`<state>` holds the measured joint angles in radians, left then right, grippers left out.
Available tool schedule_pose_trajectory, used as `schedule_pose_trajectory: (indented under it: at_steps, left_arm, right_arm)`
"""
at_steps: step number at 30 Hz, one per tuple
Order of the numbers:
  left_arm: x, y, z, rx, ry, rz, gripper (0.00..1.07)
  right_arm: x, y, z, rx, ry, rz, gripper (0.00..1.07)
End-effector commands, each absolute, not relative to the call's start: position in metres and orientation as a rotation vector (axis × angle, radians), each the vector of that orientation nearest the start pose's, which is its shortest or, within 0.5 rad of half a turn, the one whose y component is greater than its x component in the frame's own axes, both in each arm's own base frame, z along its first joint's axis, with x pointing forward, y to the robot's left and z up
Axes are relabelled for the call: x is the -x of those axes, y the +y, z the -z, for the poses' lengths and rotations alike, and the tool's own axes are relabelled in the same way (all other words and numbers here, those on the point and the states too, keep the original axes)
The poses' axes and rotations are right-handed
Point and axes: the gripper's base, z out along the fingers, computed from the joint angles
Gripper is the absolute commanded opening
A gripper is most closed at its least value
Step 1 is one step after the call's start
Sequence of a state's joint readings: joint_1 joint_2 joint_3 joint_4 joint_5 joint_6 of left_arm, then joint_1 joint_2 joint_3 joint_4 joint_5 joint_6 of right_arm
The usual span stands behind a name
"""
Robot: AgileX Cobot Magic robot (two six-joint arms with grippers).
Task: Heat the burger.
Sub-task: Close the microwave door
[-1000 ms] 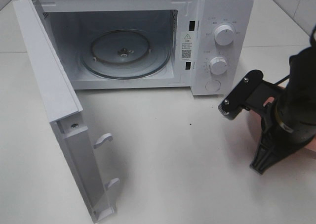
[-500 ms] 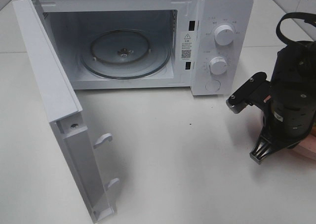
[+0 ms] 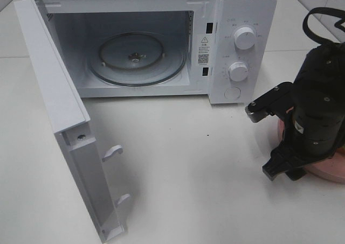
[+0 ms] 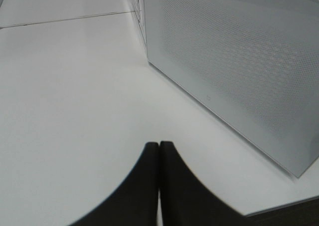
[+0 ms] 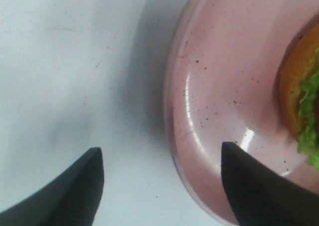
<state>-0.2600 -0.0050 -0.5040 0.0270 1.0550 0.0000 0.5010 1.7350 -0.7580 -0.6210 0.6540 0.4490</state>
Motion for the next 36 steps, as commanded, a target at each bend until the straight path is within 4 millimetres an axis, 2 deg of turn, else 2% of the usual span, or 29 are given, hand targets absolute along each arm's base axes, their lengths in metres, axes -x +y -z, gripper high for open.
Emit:
schedule_pose_trajectory:
  at_steps: [1, 3, 6, 8, 9, 11, 12, 13, 16, 18, 19, 21, 22, 23, 24, 26, 27, 28, 29, 31, 32, 33, 34, 36]
  left_arm:
    - [0.007, 0.004, -0.279, -0.256, 1.984, 0.131, 0.00]
    - [0.007, 0.004, -0.279, -0.256, 1.984, 0.131, 0.00]
    - [0.007, 0.004, -0.279, -0.256, 1.984, 0.131, 0.00]
    - [0.007, 0.004, -0.279, -0.256, 1.984, 0.131, 0.00]
    - [0.007, 0.004, -0.279, -0.256, 1.984, 0.131, 0.00]
    - [0.007, 0.004, -0.279, -0.256, 1.984, 0.133, 0.00]
    - [0.007, 0.004, -0.279, -0.256, 1.984, 0.133, 0.00]
    - [0.007, 0.004, -0.279, -0.256, 1.984, 0.133, 0.00]
    - [0.007, 0.004, -0.279, -0.256, 1.984, 0.133, 0.00]
    - [0.007, 0.004, -0.279, -0.256, 1.984, 0.133, 0.00]
    - [0.007, 0.004, -0.279, -0.256, 1.984, 0.133, 0.00]
    - [0.007, 0.004, -0.279, -0.256, 1.984, 0.133, 0.00]
    - [0.007, 0.004, -0.279, -0.256, 1.984, 0.133, 0.00]
    - [0.007, 0.004, -0.279, -0.256, 1.984, 0.133, 0.00]
    - [0.007, 0.004, -0.279, -0.256, 1.984, 0.133, 0.00]
    - [0.007, 0.004, -0.279, -0.256, 1.984, 0.133, 0.00]
    - [0.007, 0.004, -0.279, -0.256, 1.984, 0.133, 0.00]
    - [0.007, 0.004, -0.279, -0.256, 1.984, 0.133, 0.00]
    - [0.007, 0.004, -0.279, -0.256, 1.984, 0.133, 0.00]
    - [0.007, 0.004, -0.279, -0.256, 1.984, 0.133, 0.00]
    - [0.007, 0.004, -0.279, -0.256, 1.984, 0.133, 0.00]
    - [0.007, 0.004, -0.279, -0.256, 1.984, 0.133, 0.00]
    - [0.007, 0.004, -0.279, -0.256, 1.984, 0.133, 0.00]
    - [0.007, 0.004, -0.279, -0.256, 1.984, 0.133, 0.00]
  right_arm:
    - [-0.251, 0.100, -0.133, 0.738, 2.824, 0.467, 0.69]
    - [-0.252, 0.104, -0.153, 0.663, 2.828, 0.413, 0.69]
    - [-0.253, 0.105, -0.160, 0.660, 2.826, 0.393, 0.69]
    - [-0.257, 0.113, -0.190, 0.671, 2.802, 0.297, 0.69]
    - [-0.257, 0.113, -0.190, 0.671, 2.802, 0.297, 0.69]
    - [-0.263, 0.113, -0.214, 0.614, 2.802, 0.200, 0.69]
    - [-0.263, 0.113, -0.214, 0.614, 2.802, 0.200, 0.69]
    - [-0.270, 0.106, -0.226, 0.549, 2.820, 0.132, 0.69]
    - [-0.272, 0.101, -0.231, 0.520, 2.827, 0.105, 0.69]
    - [-0.281, 0.076, -0.254, 0.350, 2.855, 0.001, 0.69]
    - [-0.281, 0.076, -0.254, 0.350, 2.855, 0.001, 0.69]
    - [-0.279, 0.053, -0.268, 0.233, 2.855, 0.003, 0.69]
    - [-0.279, 0.053, -0.268, 0.233, 2.855, 0.003, 0.69]
    - [-0.276, 0.037, -0.277, 0.166, 2.842, 0.015, 0.69]
    - [-0.276, 0.037, -0.277, 0.166, 2.842, 0.015, 0.69]
    - [-0.267, 0.016, -0.292, 0.072, 2.809, 0.029, 0.69]
    - [-0.267, 0.016, -0.292, 0.072, 2.809, 0.029, 0.69]
    - [-0.257, 0.007, -0.304, 0.023, 2.779, 0.035, 0.69]
    - [-0.257, 0.007, -0.304, 0.023, 2.779, 0.035, 0.69]
    - [-0.240, 0.002, -0.320, -0.005, 2.761, 0.040, 0.68]
    - [-0.240, 0.002, -0.320, -0.005, 2.761, 0.040, 0.68]
    - [-0.228, 0.002, -0.329, -0.012, 2.750, 0.036, 0.68]
    - [-0.228, 0.002, -0.329, -0.012, 2.750, 0.036, 0.68]
    - [-0.208, 0.004, -0.345, -0.034, 2.707, -0.002, 0.68]
